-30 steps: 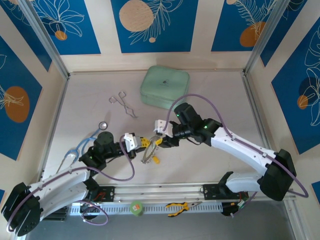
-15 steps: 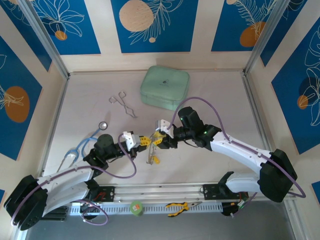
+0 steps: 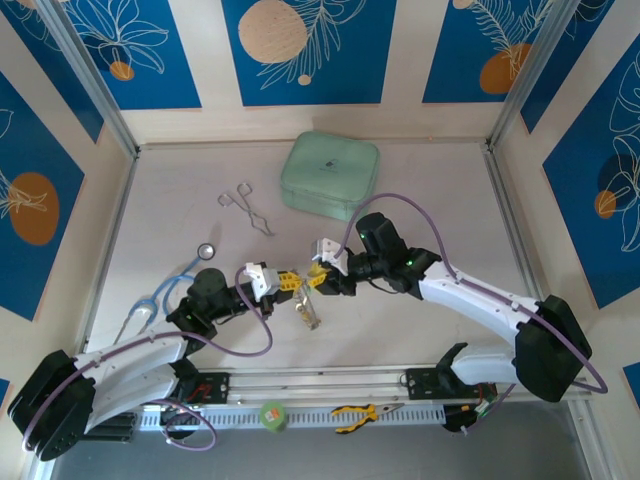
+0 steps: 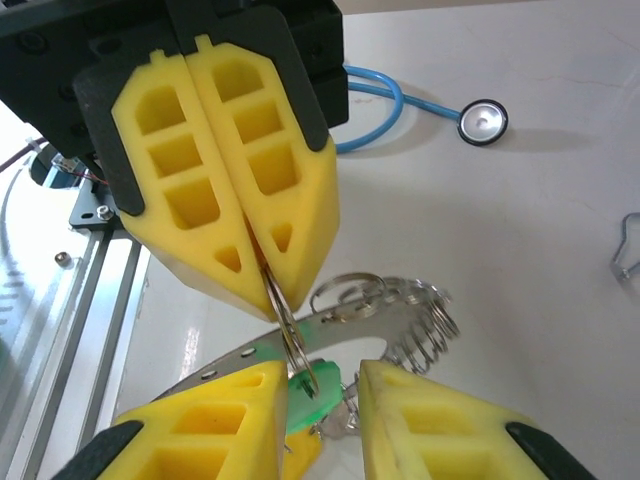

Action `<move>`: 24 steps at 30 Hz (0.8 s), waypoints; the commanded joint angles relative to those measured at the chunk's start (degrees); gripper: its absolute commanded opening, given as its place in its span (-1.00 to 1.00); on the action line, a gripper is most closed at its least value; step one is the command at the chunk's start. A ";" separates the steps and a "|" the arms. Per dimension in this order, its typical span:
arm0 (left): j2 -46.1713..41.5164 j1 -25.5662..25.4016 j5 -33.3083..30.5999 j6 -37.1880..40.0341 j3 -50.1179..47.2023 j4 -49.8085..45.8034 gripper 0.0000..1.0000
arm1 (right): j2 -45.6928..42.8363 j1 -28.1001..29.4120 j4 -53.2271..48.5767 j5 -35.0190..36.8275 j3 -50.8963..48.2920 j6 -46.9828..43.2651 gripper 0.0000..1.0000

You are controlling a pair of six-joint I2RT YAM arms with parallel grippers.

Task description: Put the keys on the keyring

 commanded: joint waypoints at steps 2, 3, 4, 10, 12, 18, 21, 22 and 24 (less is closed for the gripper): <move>-0.81 -0.36 0.70 0.25 0.22 2.41 -1.00 | -1.35 -0.34 -3.10 -0.64 -0.03 -1.36 -0.54; -0.79 -0.38 0.67 0.26 0.22 2.40 -1.00 | -1.23 -0.35 -3.06 -0.86 0.02 -1.34 -0.56; -0.79 -0.39 0.68 0.26 0.30 2.40 -1.00 | -1.08 -0.34 -2.98 -0.95 0.12 -1.25 -0.59; -0.87 -0.39 0.79 0.26 0.39 2.34 -1.00 | -0.14 -0.22 -3.01 -2.09 0.93 -1.07 -0.75; -0.80 -0.33 0.84 0.31 0.48 2.31 -1.00 | -0.01 -0.25 -2.90 -2.54 1.02 -0.99 -0.78; -0.87 -0.34 1.19 0.33 0.57 2.31 -1.00 | 0.76 -0.25 -3.22 -3.81 1.28 -0.64 -0.84; -0.83 -0.28 1.32 0.41 0.66 2.32 -1.00 | 0.93 -0.36 -3.48 -4.06 1.46 -0.72 -0.89; -0.87 -0.35 1.30 0.44 0.66 2.35 -1.00 | 1.03 -0.34 -3.73 -3.86 1.55 -0.90 -0.90; -0.85 -0.34 1.33 0.35 0.72 2.46 -1.00 | 1.56 -0.31 -4.90 -3.19 2.08 -1.50 -0.92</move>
